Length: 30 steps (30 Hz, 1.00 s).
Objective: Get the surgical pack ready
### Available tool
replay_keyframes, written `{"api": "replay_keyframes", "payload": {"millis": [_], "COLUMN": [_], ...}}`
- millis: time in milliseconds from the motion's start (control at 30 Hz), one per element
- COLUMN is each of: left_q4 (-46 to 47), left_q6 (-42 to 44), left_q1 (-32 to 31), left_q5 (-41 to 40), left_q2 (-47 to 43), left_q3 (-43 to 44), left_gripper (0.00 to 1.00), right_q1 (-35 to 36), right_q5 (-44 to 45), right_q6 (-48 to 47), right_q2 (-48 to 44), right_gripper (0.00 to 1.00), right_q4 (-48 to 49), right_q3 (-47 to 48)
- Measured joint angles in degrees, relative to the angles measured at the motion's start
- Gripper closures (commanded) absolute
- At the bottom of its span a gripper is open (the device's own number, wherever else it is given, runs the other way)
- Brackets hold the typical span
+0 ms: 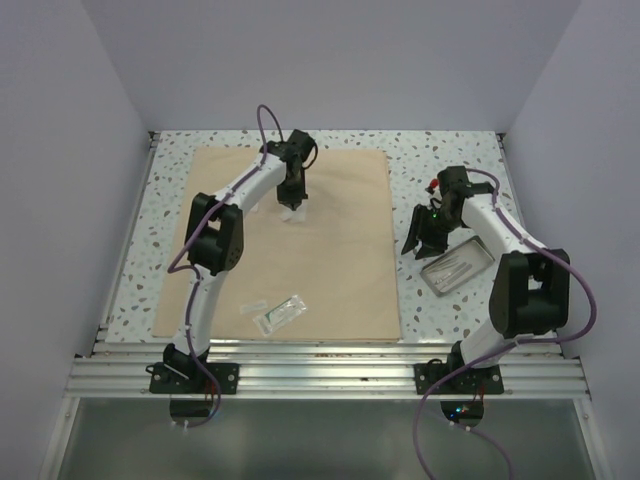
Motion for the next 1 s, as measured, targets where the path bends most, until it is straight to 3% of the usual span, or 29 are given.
{"api": "replay_keyframes", "payload": {"millis": [1000], "left_q4": [0.02], "left_q6": [-3.02], "left_q1": [0.0], "left_q5": [4.07], "left_q2": [4.42], "left_q3": [4.92], "left_gripper": [1.0], "right_q1": [0.0], "right_q5": [0.0], "right_q6": [-0.39], "right_q2": [0.46], "right_gripper": [0.54], "right_q4": [0.2], "right_q3": [-0.09]}}
